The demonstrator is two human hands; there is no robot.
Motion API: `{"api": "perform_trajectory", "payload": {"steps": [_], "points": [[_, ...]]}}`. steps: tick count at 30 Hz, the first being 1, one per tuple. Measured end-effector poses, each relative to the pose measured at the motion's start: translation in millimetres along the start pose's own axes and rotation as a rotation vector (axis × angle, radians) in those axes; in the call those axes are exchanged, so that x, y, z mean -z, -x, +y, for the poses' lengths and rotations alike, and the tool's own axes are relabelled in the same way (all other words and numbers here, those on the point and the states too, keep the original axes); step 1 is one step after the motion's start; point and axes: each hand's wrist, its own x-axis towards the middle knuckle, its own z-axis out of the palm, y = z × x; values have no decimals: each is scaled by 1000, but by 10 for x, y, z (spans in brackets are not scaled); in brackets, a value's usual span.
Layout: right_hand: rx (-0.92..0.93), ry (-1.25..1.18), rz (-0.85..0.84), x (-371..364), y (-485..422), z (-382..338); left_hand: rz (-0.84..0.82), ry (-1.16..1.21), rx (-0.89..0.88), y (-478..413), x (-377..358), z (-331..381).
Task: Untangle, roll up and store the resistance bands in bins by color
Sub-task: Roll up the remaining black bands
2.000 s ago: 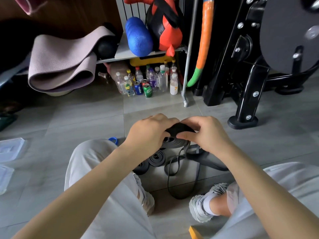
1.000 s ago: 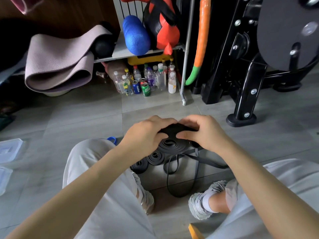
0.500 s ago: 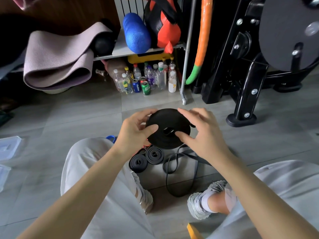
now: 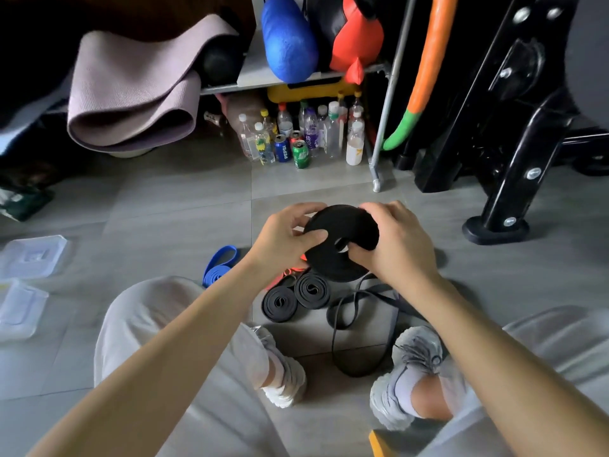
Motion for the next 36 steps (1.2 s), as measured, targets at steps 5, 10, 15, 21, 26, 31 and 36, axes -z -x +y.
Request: {"api": "perform_trajectory", "payload": {"steps": [5,10,15,21,26,31,36], "points": [[-315,-56,-173,-469,-379,408,65,-10,230,-571,-37,-451],[-624,-59,-320,-1129,-602,1088,35,-209,493,-929,-178,-1438],[-681,47,-482,-1899,-818,1646,-99,-401,649,-1243,-426,-2433],[-720,144,-574,-2613,-1019,2082,-263,-671,541,-1769,-728,-2876],[-768,144,-583,-2995,-1083,2352,-416,-790,408,-2177,-1089,-3130],[-785,117,-537,-3176,-1143,2498,-485,-883,408,-2214,-1387,-3321],[-738,152,-561,-3287,-1208,2447,-629,-1104,185,-1931,-1452,-3370]]}}
